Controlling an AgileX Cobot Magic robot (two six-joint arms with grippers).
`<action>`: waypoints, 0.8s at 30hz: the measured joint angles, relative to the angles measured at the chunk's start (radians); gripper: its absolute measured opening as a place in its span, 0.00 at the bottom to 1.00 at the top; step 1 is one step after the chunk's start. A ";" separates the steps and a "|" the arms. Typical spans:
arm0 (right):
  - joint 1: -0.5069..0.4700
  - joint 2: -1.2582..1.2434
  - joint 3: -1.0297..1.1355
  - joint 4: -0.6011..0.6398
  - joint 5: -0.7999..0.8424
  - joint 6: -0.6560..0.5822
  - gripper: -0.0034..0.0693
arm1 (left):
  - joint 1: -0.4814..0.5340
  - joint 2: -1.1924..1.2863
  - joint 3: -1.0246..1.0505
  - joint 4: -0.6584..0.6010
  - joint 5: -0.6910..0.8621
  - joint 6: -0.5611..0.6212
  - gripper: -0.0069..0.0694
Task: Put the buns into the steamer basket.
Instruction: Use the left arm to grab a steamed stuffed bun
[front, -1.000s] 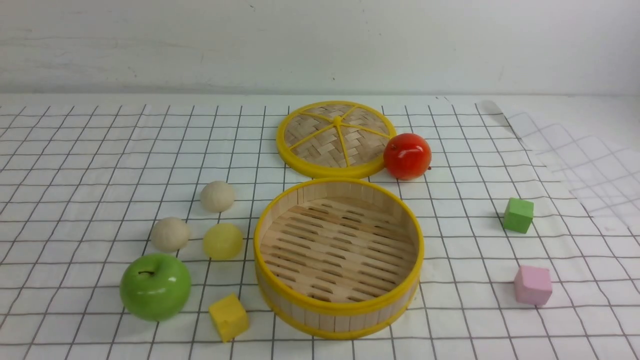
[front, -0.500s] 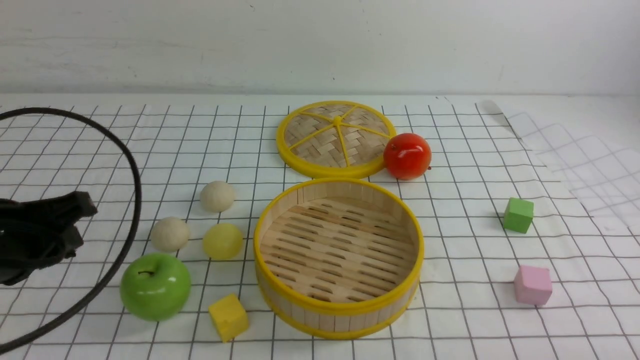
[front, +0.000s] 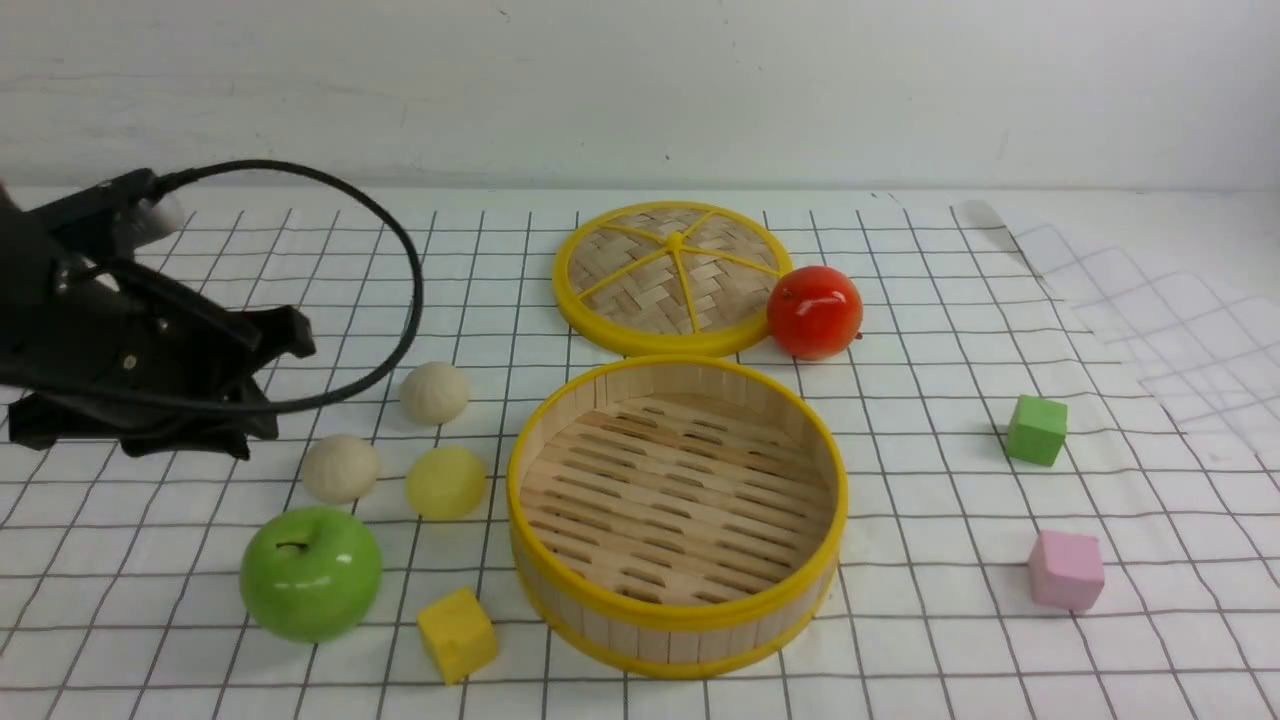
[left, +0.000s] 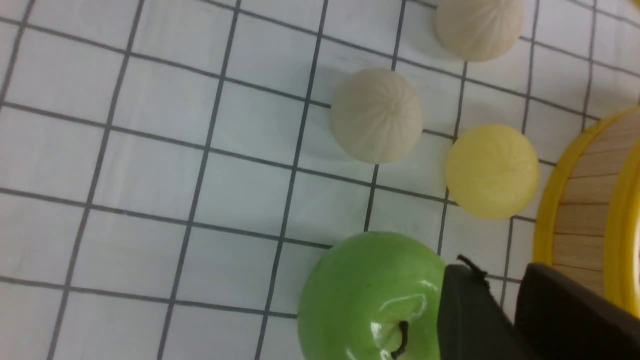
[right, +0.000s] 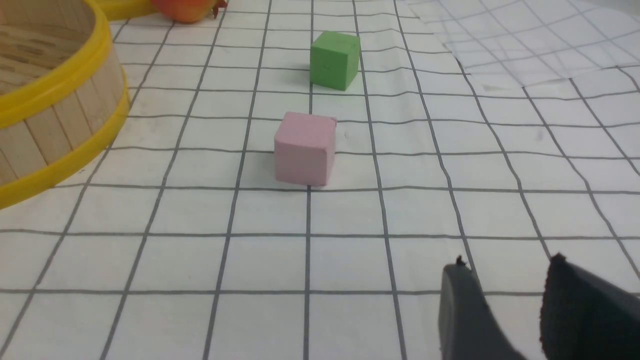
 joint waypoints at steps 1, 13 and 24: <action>0.000 0.000 0.000 0.000 0.000 0.000 0.38 | -0.005 0.045 -0.034 0.000 0.021 -0.004 0.35; 0.000 0.000 0.000 0.000 0.000 0.000 0.38 | -0.106 0.292 -0.251 0.231 0.054 -0.005 0.54; 0.000 0.000 0.000 0.000 0.000 0.000 0.38 | -0.105 0.390 -0.276 0.271 -0.006 -0.007 0.44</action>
